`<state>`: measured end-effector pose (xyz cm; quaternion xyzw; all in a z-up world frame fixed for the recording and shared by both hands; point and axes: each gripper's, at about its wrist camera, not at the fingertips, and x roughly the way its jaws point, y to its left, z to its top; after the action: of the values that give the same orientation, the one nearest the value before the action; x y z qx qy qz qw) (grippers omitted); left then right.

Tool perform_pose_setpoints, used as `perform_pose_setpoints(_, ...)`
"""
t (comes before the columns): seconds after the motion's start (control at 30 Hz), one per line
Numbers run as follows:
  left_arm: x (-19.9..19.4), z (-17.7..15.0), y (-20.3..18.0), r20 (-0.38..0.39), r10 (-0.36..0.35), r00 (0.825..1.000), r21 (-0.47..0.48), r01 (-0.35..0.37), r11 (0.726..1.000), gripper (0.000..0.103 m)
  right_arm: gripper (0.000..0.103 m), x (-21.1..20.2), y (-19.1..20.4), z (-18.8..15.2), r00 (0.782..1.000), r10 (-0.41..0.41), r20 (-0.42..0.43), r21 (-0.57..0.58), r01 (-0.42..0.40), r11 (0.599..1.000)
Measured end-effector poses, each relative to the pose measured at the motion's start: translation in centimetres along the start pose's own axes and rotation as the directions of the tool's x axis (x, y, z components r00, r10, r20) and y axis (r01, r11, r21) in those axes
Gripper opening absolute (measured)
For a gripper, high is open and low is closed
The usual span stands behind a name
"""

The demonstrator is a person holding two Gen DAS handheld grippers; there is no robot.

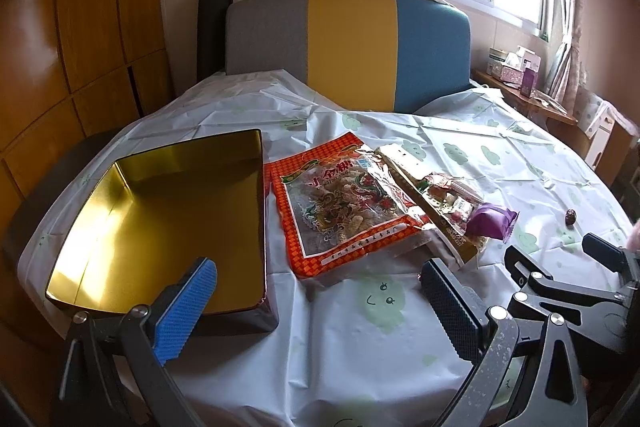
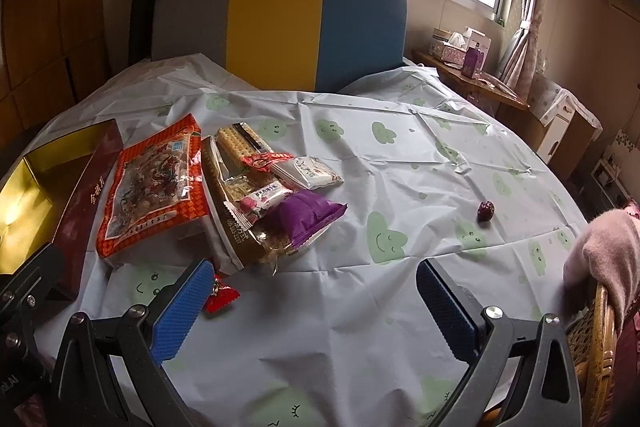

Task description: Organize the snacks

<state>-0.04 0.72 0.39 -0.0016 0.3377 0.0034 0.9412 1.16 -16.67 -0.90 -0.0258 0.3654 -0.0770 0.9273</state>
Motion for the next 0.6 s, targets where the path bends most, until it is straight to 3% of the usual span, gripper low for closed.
perform_pose_setpoints(0.6,-0.17,0.21,-0.04,0.001,-0.001,1.000,0.004,0.001,1.000,0.103,0.103,-0.20,-0.19,0.19,1.000,-0.002,0.014,0.002,0.002,1.000)
